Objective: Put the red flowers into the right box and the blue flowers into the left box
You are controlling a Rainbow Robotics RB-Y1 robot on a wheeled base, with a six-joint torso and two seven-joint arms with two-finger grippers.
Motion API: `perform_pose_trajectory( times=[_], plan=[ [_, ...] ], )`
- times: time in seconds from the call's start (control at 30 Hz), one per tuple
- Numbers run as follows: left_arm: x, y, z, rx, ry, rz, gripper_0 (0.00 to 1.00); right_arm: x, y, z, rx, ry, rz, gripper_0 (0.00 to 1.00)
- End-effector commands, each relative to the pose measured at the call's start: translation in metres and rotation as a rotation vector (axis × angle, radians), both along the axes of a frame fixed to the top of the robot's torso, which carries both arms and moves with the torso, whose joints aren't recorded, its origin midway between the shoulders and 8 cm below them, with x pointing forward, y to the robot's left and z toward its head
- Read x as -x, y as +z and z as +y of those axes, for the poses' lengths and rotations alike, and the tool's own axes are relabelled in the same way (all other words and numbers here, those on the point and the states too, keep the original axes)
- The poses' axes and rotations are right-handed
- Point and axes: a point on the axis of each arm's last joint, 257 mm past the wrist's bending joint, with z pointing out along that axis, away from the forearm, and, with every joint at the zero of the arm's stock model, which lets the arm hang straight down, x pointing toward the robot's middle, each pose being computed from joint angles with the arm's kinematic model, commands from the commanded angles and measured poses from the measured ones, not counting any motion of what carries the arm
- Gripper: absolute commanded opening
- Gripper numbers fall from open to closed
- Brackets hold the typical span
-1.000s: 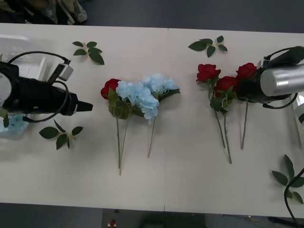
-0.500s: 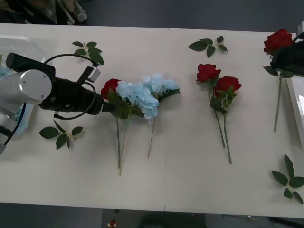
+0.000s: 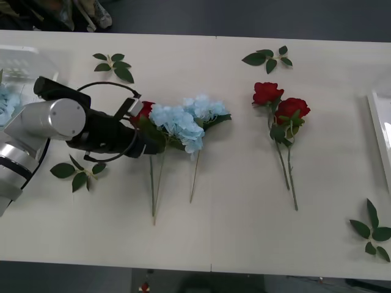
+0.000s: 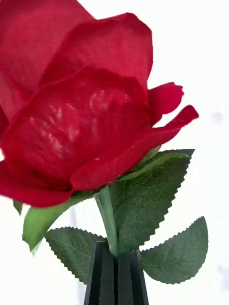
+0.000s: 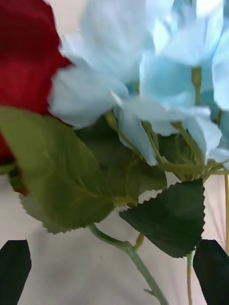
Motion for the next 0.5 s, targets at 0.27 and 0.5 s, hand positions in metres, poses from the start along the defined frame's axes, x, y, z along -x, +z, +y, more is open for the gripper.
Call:
perform_pose_trajectory(
  times=[0.27, 0.5],
  plan=[
    [0.007, -0.012, -0.004, -0.002, 0.027, 0.067, 0.88, 0.014, -0.014, -0.078, 0.135, -0.079, -0.034, 0.00],
    [0.007, -0.012, -0.009, 0.007, 0.040, 0.072, 0.82, 0.000, -0.023, -0.089, 0.239, -0.065, -0.051, 0.00]
  ],
)
